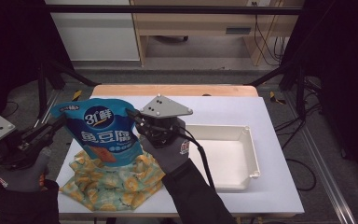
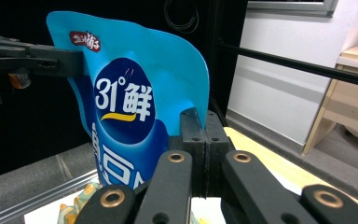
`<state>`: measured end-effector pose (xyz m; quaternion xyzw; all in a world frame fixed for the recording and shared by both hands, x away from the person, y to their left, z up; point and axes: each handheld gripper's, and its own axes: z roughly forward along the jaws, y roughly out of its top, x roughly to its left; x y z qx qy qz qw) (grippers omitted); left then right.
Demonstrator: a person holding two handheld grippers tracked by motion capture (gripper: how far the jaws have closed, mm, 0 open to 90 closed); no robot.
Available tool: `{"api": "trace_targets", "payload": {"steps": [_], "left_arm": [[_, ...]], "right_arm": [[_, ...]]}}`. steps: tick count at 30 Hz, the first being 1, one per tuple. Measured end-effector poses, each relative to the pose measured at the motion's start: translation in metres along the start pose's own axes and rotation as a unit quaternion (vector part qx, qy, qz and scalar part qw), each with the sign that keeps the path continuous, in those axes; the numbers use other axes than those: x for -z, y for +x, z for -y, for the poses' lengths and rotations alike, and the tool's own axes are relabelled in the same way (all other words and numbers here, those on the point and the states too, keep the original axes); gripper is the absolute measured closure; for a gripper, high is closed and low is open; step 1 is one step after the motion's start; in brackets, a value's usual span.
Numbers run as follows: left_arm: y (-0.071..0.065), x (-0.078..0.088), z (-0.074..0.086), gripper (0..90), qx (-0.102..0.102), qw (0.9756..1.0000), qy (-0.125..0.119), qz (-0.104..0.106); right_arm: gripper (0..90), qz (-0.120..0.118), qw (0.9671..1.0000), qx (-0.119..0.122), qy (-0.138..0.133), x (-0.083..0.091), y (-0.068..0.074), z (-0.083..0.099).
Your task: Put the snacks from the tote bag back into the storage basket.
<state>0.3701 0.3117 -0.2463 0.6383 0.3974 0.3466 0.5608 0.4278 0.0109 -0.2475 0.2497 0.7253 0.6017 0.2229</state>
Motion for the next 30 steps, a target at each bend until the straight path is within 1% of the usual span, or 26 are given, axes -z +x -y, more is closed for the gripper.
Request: {"api": "trace_targets", "payload": {"steps": [6,10,16,30], "left_arm": [[-0.007,-0.004,-0.009,90.0,-0.004,1.0000,-0.002,0.006],[-0.014,-0.006,-0.013,90.0,-0.006,0.9999,-0.006,0.010],[-0.021,-0.011,-0.016,90.0,-0.008,0.9998,-0.008,0.018],[-0.041,-0.025,-0.022,90.0,-0.013,0.9992,-0.010,0.036]], "right_arm": [[90.0,0.007,1.0000,0.005,-0.004,0.010,-0.005,-0.007],[90.0,0.012,0.9999,0.005,-0.006,0.017,-0.008,-0.011],[90.0,0.015,0.9999,0.004,-0.007,0.026,-0.014,-0.012],[90.0,0.030,0.9995,0.006,-0.009,0.050,-0.028,-0.013]]}}
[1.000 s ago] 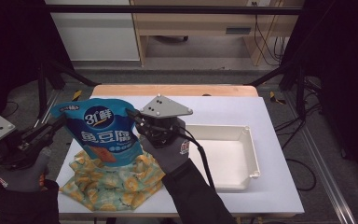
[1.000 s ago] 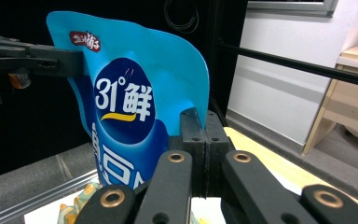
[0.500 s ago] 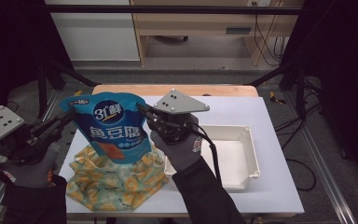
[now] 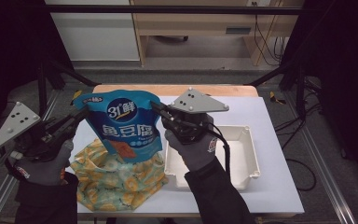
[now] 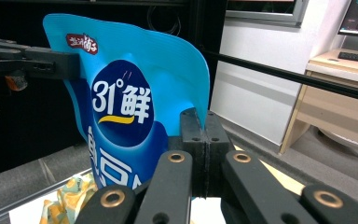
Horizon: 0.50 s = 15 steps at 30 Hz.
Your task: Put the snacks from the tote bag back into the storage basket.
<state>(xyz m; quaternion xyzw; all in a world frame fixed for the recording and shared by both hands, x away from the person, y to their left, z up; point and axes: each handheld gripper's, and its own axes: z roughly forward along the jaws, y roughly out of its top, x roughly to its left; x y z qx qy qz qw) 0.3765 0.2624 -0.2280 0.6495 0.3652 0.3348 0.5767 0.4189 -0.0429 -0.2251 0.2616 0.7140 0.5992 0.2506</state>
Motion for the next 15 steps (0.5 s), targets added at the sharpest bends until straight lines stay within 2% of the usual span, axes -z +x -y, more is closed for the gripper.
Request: {"api": "trace_targets", "payload": {"steps": [15], "left_arm": [[-0.026,-0.021,-0.004,90.0,-0.009,0.9995,0.005,0.030]], "right_arm": [[90.0,0.011,0.9999,-0.008,-0.004,0.033,-0.020,0.008]]}}
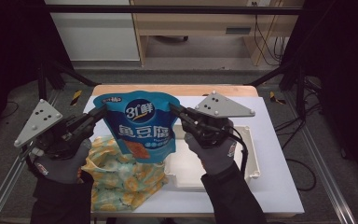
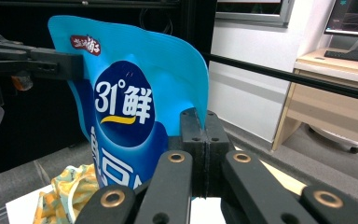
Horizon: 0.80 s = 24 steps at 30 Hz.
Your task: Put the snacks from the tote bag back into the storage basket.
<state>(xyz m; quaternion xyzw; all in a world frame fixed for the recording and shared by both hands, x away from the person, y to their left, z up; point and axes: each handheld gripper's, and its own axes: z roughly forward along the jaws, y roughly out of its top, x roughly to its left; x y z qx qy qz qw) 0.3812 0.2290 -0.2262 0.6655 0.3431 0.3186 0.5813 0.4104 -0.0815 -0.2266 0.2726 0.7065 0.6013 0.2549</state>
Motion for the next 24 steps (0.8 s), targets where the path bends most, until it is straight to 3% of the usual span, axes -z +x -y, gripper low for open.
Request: {"api": "trace_targets", "payload": {"steps": [3,24], "left_arm": [[-0.006,-0.006,-0.002,90.0,-0.009,0.9999,-0.004,0.003],[-0.042,-0.035,-0.005,90.0,-0.018,0.9992,0.003,0.035]], "right_arm": [[90.0,0.005,1.0000,0.000,0.000,0.007,-0.005,0.000],[90.0,0.040,0.9992,-0.007,-0.003,0.045,-0.032,0.011]]}}
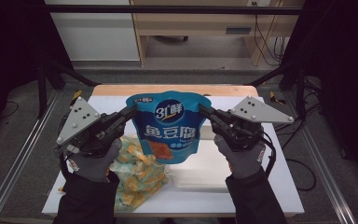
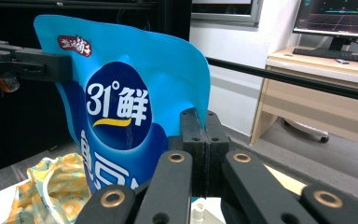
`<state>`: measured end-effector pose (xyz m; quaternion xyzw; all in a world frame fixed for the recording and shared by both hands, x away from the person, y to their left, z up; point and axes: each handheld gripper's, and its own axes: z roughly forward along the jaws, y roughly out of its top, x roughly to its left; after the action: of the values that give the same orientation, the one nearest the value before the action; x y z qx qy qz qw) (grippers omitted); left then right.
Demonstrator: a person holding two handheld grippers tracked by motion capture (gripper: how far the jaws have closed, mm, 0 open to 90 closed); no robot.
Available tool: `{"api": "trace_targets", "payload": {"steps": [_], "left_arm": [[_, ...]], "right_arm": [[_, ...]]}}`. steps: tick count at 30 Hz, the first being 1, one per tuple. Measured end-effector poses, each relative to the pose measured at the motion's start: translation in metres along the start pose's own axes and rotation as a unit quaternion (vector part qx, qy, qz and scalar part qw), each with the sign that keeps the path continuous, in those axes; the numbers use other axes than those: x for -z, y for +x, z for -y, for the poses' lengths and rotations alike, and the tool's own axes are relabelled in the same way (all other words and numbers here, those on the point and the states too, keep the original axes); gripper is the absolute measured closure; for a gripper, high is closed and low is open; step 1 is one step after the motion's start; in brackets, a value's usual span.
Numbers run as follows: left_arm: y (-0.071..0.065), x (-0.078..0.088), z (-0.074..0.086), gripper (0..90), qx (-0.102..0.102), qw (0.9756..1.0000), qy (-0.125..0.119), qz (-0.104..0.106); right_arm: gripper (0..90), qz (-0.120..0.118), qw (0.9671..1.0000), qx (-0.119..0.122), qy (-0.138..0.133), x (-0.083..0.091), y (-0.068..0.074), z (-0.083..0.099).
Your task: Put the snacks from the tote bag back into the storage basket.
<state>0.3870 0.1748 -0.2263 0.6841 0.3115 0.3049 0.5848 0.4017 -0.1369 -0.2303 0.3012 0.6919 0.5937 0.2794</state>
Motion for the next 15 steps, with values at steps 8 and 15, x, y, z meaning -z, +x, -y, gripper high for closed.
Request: {"api": "trace_targets", "payload": {"steps": [8,15], "left_arm": [[-0.009,-0.013,0.002,90.0,0.001,0.9999,0.000,0.011],[-0.017,-0.023,0.004,90.0,0.002,0.9997,0.000,0.023]], "right_arm": [[90.0,0.009,0.9999,-0.006,-0.003,0.010,-0.011,0.008],[90.0,0.019,0.9998,-0.009,-0.001,0.018,-0.019,0.012]]}}
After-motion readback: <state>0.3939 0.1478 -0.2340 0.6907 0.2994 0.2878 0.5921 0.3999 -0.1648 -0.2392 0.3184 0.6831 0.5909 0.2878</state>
